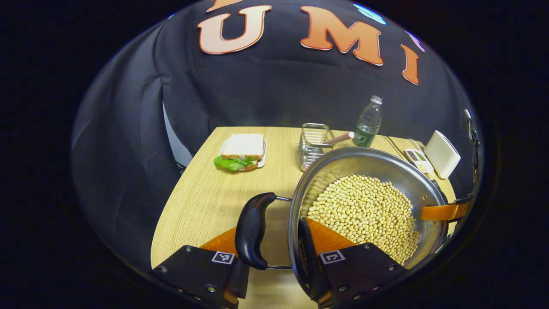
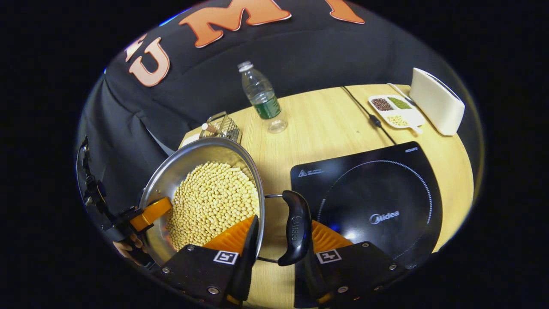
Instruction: First push the handle of the pot to place it horizontally, then grasp the pot with both hands and set it on the induction cooktop.
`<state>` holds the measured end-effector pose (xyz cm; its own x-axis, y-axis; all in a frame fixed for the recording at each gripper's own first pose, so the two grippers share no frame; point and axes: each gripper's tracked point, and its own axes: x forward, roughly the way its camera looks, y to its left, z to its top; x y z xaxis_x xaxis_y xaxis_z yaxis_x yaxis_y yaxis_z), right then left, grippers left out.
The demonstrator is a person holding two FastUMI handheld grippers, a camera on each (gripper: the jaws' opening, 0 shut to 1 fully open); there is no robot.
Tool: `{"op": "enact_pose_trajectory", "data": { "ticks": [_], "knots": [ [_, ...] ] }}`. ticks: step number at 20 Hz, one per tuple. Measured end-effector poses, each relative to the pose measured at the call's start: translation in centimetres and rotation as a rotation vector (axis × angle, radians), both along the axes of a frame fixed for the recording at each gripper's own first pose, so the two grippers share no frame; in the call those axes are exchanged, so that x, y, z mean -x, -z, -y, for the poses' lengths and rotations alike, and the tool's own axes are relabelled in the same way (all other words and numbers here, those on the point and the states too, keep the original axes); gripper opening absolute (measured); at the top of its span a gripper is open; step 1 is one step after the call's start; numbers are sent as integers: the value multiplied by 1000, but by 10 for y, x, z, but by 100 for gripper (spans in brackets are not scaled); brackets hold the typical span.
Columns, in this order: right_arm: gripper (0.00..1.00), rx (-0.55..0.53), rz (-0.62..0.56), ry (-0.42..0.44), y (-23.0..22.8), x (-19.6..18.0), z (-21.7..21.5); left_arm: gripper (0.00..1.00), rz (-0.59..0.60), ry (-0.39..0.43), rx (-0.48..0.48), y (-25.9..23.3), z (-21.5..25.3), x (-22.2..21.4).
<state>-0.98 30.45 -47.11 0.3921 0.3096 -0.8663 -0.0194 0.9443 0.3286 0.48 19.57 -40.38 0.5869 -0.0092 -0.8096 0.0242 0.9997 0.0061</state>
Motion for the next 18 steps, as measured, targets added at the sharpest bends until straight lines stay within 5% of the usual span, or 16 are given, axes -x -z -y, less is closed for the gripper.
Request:
{"op": "enact_pose_trajectory", "data": {
  "ticks": [18],
  "knots": [
    [46, 21, 96, 153, 1, 19, -8, 57, 95, 134, 61, -56, 178, -21]
  ]
}}
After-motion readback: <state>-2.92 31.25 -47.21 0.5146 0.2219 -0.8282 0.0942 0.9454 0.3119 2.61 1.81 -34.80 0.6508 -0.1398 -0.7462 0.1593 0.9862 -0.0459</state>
